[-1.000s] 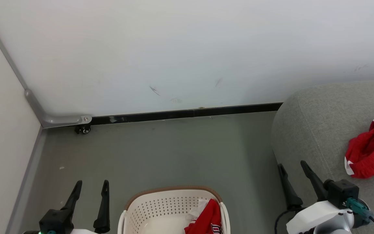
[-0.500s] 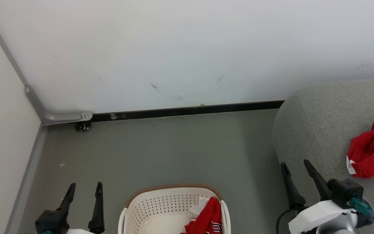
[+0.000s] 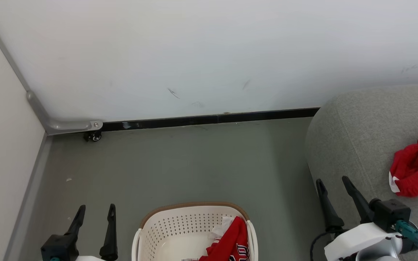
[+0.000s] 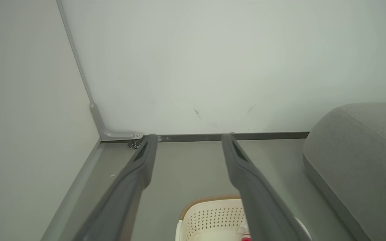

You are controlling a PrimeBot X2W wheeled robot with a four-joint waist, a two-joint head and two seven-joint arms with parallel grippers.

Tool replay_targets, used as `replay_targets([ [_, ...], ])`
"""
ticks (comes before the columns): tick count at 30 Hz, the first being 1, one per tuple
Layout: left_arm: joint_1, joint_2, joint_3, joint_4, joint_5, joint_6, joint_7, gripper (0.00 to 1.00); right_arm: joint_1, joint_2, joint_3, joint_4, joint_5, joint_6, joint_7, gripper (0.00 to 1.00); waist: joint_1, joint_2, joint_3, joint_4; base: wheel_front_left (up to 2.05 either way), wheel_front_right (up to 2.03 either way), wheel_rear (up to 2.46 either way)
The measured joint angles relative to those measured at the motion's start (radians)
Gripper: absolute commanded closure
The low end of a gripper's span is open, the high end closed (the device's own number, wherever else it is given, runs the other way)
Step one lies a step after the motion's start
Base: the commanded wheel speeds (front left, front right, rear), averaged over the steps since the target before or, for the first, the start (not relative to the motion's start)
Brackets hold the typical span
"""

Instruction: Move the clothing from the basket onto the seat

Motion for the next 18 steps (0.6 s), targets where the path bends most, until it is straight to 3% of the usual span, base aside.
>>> replay_targets([
  [12, -0.017, 0.003, -0.001, 0.000, 0.010, -0.007, 0.000, 0.00, 0.014, 0.000, 0.003, -0.035, 0.013, 0.000, 0.001, 0.00, 0.0000, 0.0000, 0.023, -0.002, 0.00, 0.00, 0.00],
  [18, -0.048, 0.016, -0.028, 0.002, 0.036, -0.040, 0.000, 0.00, 0.014, 0.001, -0.002, -0.064, 0.014, 0.000, 0.000, 0.00, 0.0000, 0.0000, 0.040, -0.007, 0.00, 0.00, 0.00],
])
